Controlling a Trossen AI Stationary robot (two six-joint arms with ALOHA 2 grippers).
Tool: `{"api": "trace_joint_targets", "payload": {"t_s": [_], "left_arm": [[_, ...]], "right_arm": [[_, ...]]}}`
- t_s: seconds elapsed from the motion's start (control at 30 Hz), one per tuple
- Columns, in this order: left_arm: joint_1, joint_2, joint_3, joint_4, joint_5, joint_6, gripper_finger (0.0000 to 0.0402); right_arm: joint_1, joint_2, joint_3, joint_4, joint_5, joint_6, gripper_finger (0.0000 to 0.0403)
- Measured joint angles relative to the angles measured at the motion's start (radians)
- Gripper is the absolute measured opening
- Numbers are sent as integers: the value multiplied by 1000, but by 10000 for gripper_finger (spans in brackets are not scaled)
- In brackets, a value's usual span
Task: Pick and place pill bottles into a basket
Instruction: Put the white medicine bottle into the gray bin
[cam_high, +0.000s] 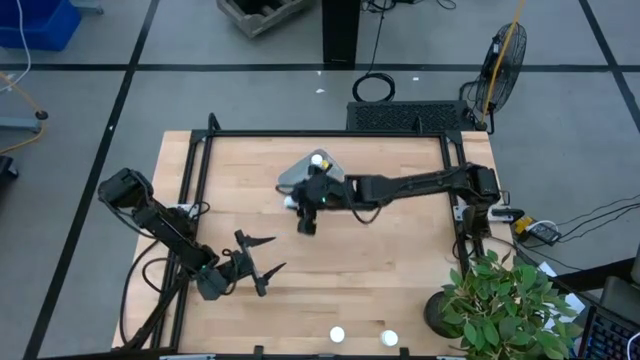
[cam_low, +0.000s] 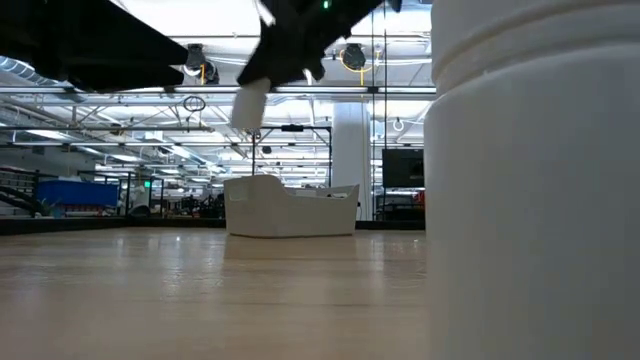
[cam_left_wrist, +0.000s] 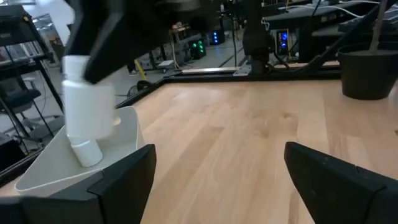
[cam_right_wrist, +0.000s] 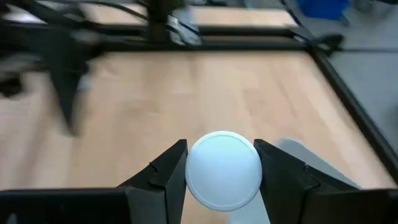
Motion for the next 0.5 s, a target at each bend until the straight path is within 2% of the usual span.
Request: {"api": "trace_joint_targets", "payload": {"t_s": [0.27,0.5], "left_arm": [[0,0,0,-6,15,-3,363],[0,0,0,-6,48,-10,363]], "right_arm": [[-179,-2,0,-94,5,25,149],[-291,10,-32,-155,-84,99,149]]}}
